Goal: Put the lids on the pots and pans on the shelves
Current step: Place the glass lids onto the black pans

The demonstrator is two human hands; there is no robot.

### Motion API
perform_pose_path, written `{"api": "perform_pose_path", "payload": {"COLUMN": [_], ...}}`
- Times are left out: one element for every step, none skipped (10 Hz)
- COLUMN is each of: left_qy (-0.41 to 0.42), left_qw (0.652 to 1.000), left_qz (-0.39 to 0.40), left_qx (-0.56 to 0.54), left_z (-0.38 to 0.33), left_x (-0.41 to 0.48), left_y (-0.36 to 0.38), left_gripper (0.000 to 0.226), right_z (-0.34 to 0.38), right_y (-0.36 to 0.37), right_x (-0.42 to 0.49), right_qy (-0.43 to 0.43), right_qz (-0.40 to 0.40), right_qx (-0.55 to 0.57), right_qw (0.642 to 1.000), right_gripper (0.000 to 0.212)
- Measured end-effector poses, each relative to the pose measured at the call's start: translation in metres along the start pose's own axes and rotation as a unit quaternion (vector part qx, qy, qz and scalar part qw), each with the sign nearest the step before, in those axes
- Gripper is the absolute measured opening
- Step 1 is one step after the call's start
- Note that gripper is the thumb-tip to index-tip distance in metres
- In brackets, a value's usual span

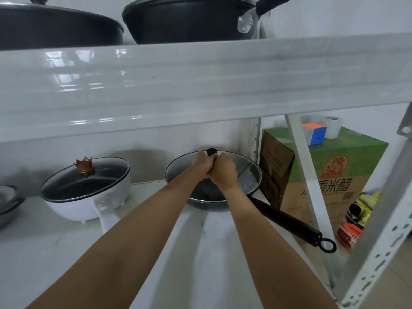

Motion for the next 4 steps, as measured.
{"api": "perform_pose_path", "payload": {"left_qy": [0.037,0.068,0.114,0.145], "left_qw": [0.994,0.987,0.967,0.948], "left_qz": [-0.061,-0.072,-0.091,-0.103], "left_qx": [0.08,0.128,0.208,0.264], "left_z": [-0.003,-0.007,-0.014,-0.009], "left_x": [-0.013,-0.036,-0.065,-0.086], "left_y": [-0.007,-0.008,-0.005,-0.007], "left_gripper": [0.046,0.046,0.037,0.032], "right_z": [0.006,0.007,0.004,0.011], "right_y": [0.004,-0.003,-0.014,-0.024], "right_x": [-0.001,-0.012,-0.026,-0.04], "right_qy": [-0.041,-0.039,-0.031,-0.036], "right_qz": [0.03,0.034,0.044,0.068], "right_qx": [-0.064,-0.083,-0.101,-0.116], "right_qw": [0.997,0.995,0.993,0.99], "right_gripper": [0.037,0.04,0.046,0.055]}}
Point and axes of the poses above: each hand's wrist, its own x-axis towards the middle knuckle, its own y-axis out of the palm, z = x × y, the point moved 8 cm from there along x, towards the middle knuckle, and after that the axes turned 12 degrees about -y, right-handed, at the moved point
